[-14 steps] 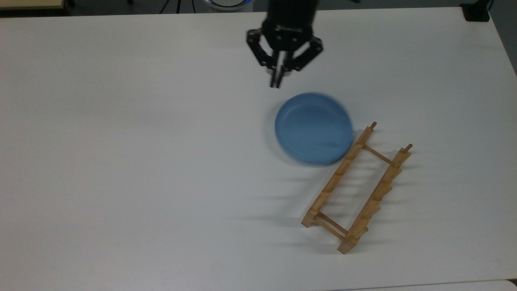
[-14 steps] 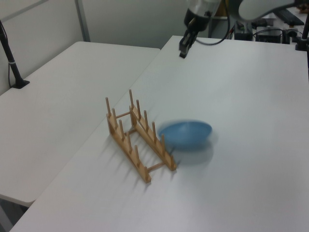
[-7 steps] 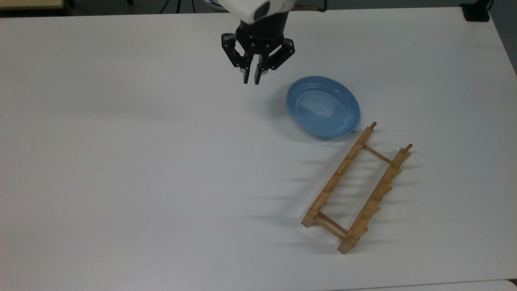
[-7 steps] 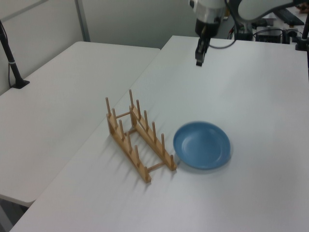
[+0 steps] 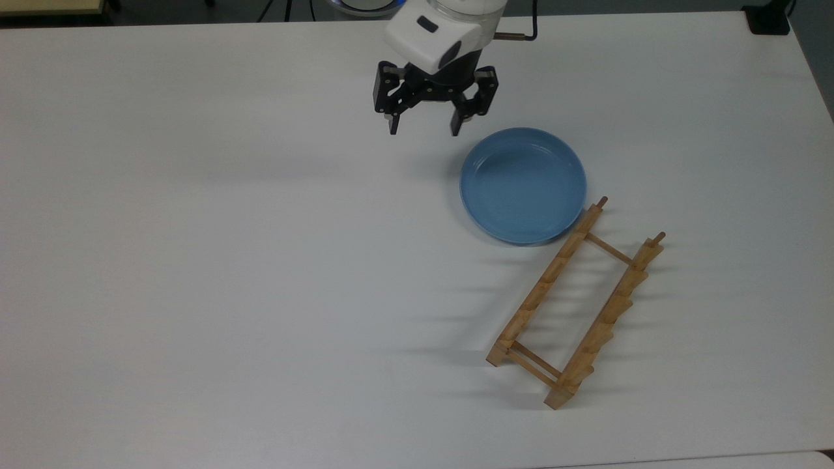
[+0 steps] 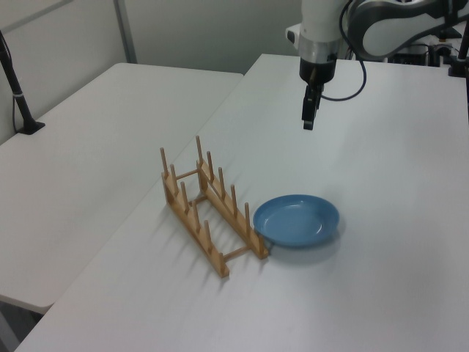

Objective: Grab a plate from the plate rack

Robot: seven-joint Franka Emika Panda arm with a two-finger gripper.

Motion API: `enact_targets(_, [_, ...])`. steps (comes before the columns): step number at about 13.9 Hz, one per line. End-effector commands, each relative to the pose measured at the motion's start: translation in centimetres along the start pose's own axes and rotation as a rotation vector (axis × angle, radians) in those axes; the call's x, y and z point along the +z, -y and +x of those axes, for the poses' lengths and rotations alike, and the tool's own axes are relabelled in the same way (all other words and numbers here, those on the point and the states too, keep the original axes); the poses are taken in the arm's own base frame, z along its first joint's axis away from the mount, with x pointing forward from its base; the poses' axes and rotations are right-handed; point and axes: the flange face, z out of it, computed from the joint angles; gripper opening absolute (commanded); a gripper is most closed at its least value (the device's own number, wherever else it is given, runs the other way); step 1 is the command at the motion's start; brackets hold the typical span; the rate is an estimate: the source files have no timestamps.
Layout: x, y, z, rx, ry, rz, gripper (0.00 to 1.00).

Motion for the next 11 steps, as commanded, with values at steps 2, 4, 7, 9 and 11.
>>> enact_targets(2, [2.8,3.7,-2.1,-0.024,0.078,0.028,1.0])
enact_targets(4, [3.5,4.4,-2.1,-0.017,0.092,0.028,1.0])
enact_targets(7, [3.2,4.1,-1.9,-0.003,0.088,0.043,1.0])
enact_targets(9, [2.6,3.9,-2.0,0.021,0.089,0.08,1.0])
enact_targets(11, [2.1,3.3,-2.0,0.047,0.095,0.089,1.0])
